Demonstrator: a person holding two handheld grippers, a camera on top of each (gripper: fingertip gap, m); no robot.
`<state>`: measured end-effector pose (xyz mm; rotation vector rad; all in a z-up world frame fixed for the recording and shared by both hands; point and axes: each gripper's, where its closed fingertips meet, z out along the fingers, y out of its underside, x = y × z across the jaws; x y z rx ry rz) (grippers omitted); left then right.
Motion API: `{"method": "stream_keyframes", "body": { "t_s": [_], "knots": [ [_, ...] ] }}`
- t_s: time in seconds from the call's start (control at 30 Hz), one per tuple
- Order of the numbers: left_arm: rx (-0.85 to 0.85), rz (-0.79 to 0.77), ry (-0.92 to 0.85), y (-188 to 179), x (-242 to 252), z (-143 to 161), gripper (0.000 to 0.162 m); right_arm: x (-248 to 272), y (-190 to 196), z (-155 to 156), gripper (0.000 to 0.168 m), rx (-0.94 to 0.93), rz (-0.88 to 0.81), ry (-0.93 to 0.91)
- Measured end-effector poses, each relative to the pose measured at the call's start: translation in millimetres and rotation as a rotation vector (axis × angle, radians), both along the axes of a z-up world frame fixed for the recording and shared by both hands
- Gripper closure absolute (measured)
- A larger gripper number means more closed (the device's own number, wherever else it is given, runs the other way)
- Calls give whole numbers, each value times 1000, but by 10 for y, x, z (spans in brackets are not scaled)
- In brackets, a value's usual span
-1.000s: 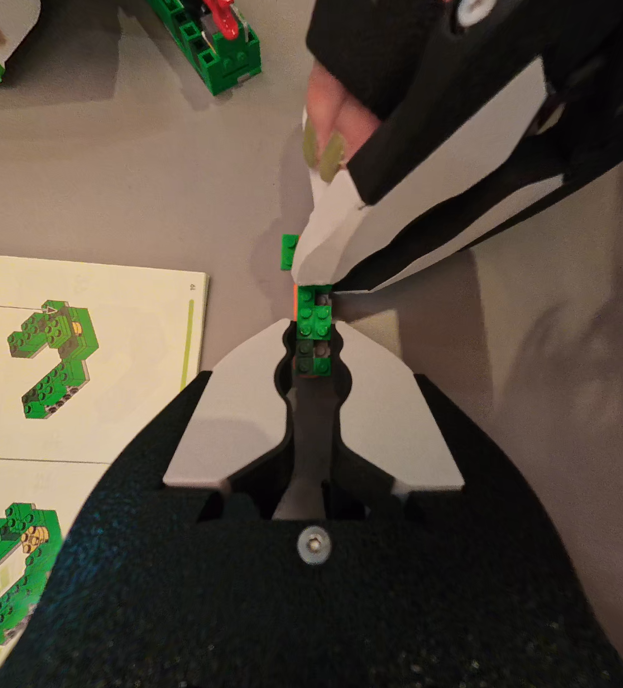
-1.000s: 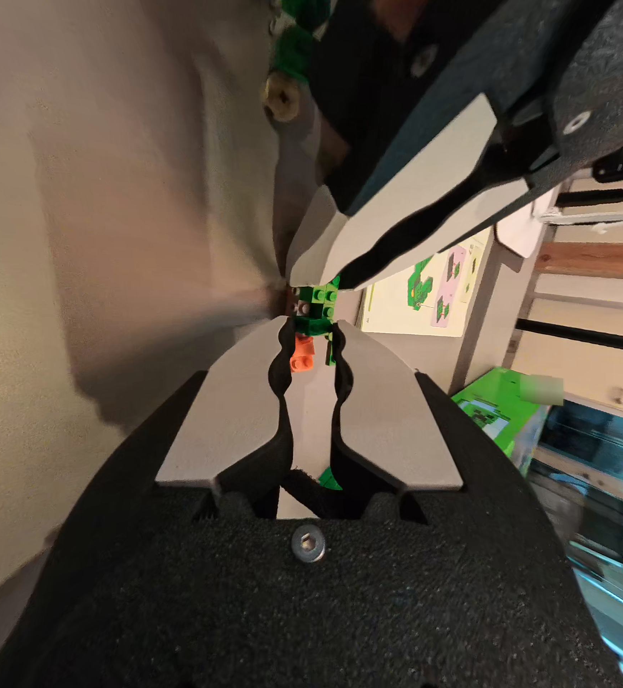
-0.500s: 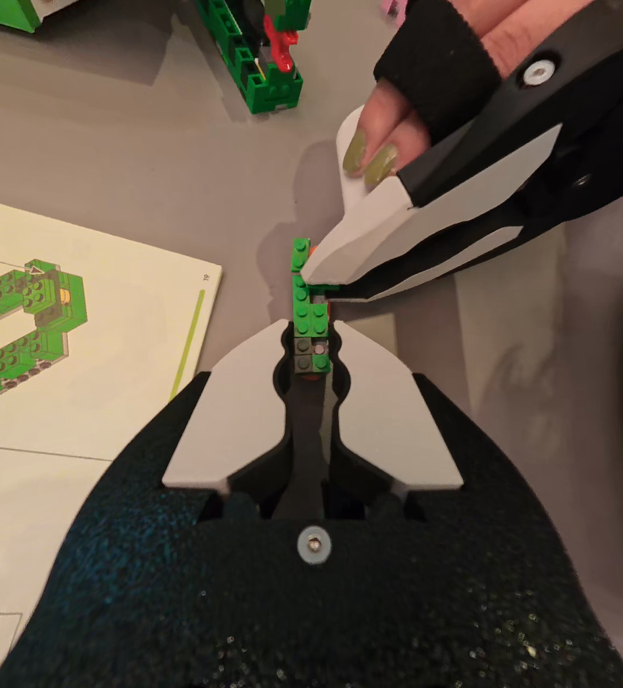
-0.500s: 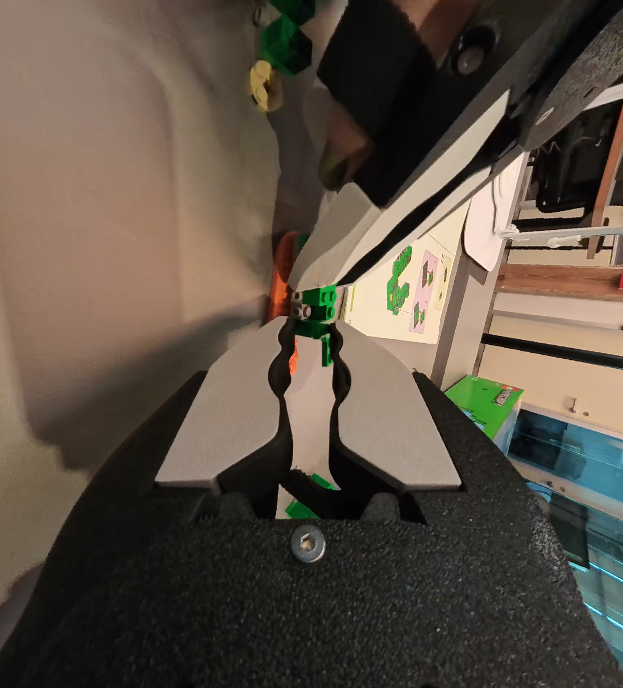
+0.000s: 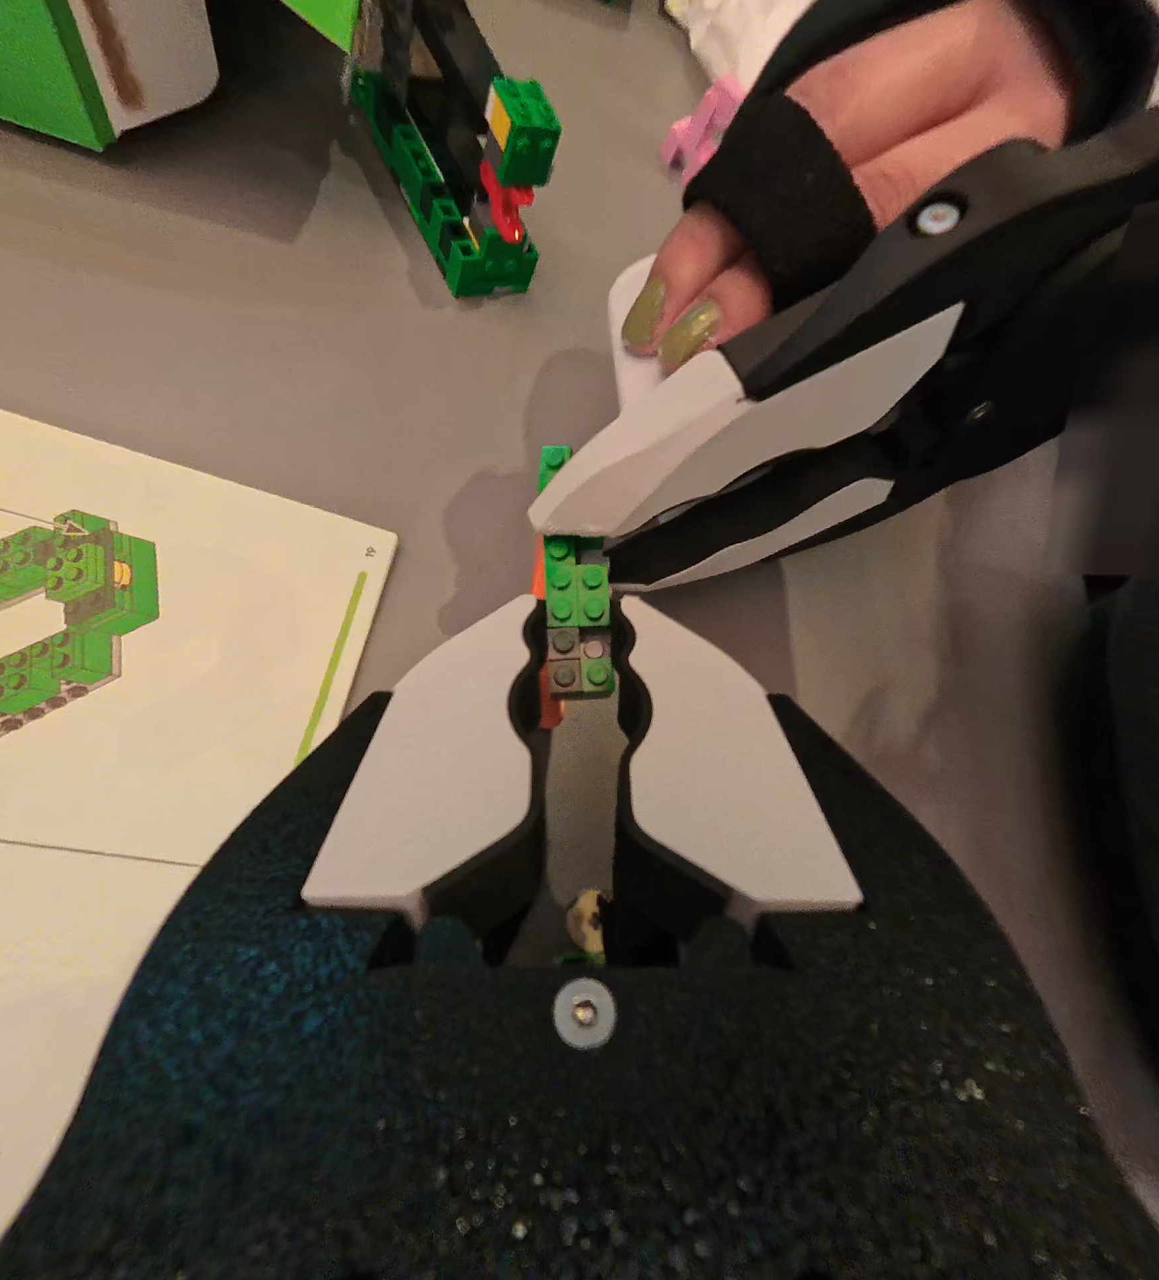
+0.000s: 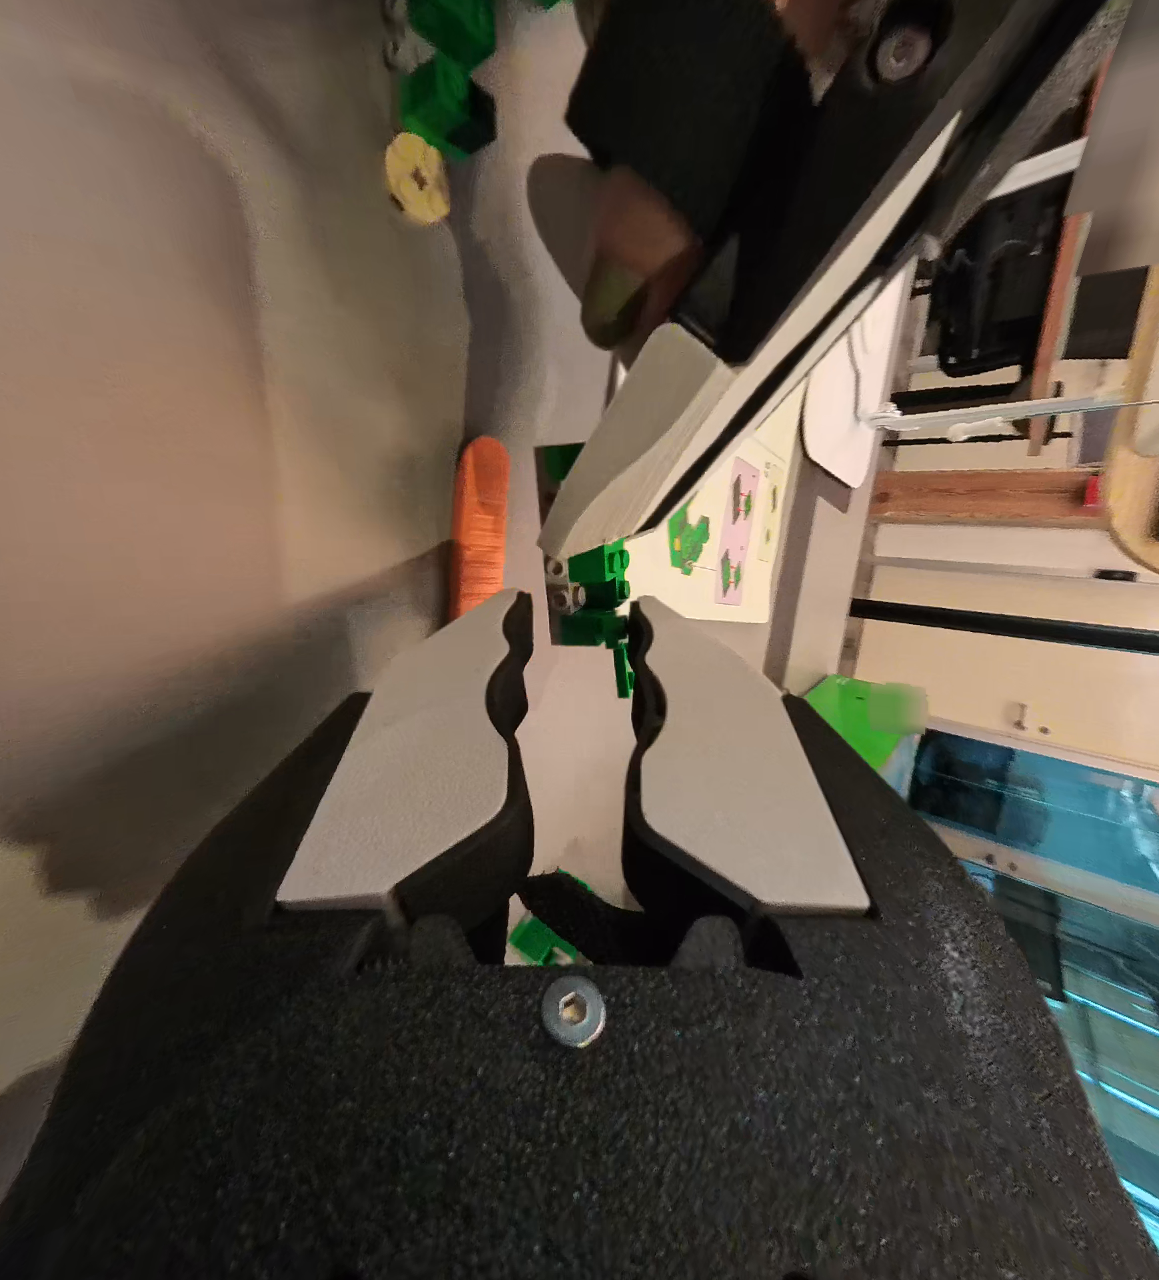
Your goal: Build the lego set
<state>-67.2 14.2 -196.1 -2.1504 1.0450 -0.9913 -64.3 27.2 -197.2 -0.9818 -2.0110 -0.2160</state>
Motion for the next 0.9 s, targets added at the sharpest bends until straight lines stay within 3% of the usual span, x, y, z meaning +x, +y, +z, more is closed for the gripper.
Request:
{"method": "stream_keyframes", "body": {
  "t_s": [0.03,0.33,0.53,0.9],
  "knots": [
    [-12,8,-23,0,0,33,145,-8,7,33,143,19,-2,13],
    [-48,42,-145,-15,35,275,145,-76,92,271,143,162,-53,134],
    [-49,37,-178,-46,24,399,145,-97,66,408,143,161,-43,228],
    [-63,9,-157,-113,24,421,145,-100,-7,421,146,173,46,223]
  ]
}}
